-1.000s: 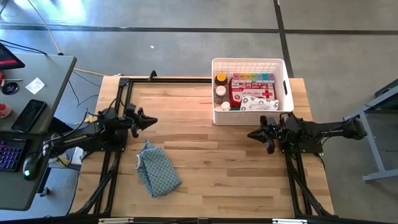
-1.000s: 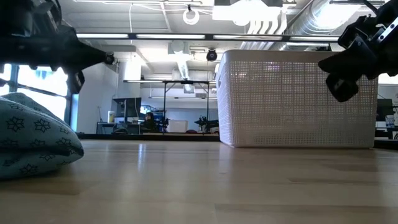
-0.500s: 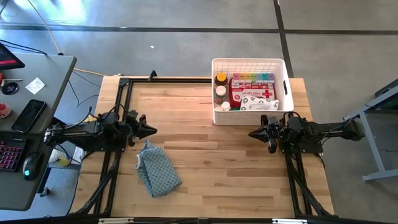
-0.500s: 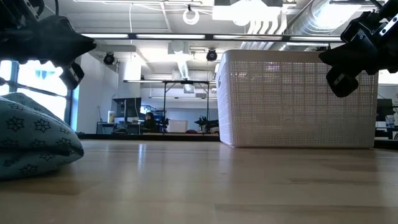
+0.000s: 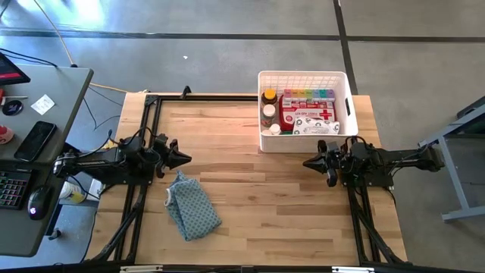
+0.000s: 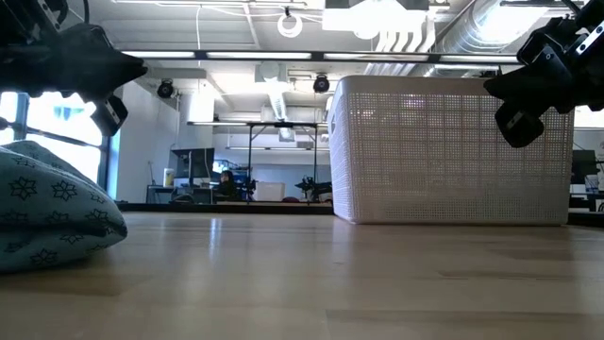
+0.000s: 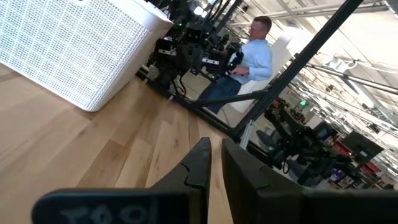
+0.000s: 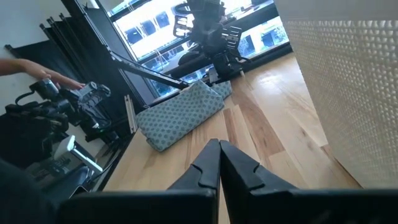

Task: Pick & place medical supplies in basket/bin
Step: Return to Home Position

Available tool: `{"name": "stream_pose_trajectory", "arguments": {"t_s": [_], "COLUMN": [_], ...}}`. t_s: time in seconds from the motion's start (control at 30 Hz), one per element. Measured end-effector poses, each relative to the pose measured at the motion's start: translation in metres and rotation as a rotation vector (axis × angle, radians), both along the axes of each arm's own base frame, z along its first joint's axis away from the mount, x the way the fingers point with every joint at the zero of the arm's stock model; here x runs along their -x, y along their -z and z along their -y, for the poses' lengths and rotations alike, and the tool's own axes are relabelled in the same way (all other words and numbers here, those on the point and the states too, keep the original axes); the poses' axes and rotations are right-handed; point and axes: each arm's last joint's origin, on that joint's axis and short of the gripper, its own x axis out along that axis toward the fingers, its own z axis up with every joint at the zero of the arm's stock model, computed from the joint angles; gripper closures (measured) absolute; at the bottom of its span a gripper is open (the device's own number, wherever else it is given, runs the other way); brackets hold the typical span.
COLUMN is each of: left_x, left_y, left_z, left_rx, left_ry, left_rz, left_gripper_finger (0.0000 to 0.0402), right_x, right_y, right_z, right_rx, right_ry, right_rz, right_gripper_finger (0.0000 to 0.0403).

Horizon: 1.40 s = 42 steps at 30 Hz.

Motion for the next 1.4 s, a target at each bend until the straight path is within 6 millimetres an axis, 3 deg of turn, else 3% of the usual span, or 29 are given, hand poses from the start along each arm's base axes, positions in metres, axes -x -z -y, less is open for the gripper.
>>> {"name": "stream_pose_trajectory", "arguments": {"t_s": [0.63,0.7,0.87,0.93,1.4], "left_x": [0.0,0.0,0.0001,0.0,-0.0001], "left_y": [0.0,0.0,-0.0001,-0.0001,-0.0001], "left_z": [0.0,0.0002,0.0007,0.0001,-0.0014], "left_rx": [-0.014,-0.086,-0.537,-0.628,-0.648], "left_ry": [0.001,0.005,0.0,-0.023,-0.074], "left_rz": [0.001,0.008,0.052,0.054,0.039], "left_gripper_finger": [0.0328,0.0328,0.0328,0.0328,0.0328], "right_x": [0.0,0.0,0.0,0.0,0.0], "right_y": [0.0002,0.0003,0.0003,0.0003,0.0005], "right_z": [0.0,0.0,0.0,0.0,0.0], "right_rx": [0.0,0.0,0.0,0.0,0.0], "right_ry": [-0.001,-0.001,-0.001,-0.001,-0.001], "right_rz": [-0.001,-0.001,-0.001,-0.001,-0.002], "right_gripper_finger": [0.0402,0.0402,0.0402,0.0402,0.0402]}}
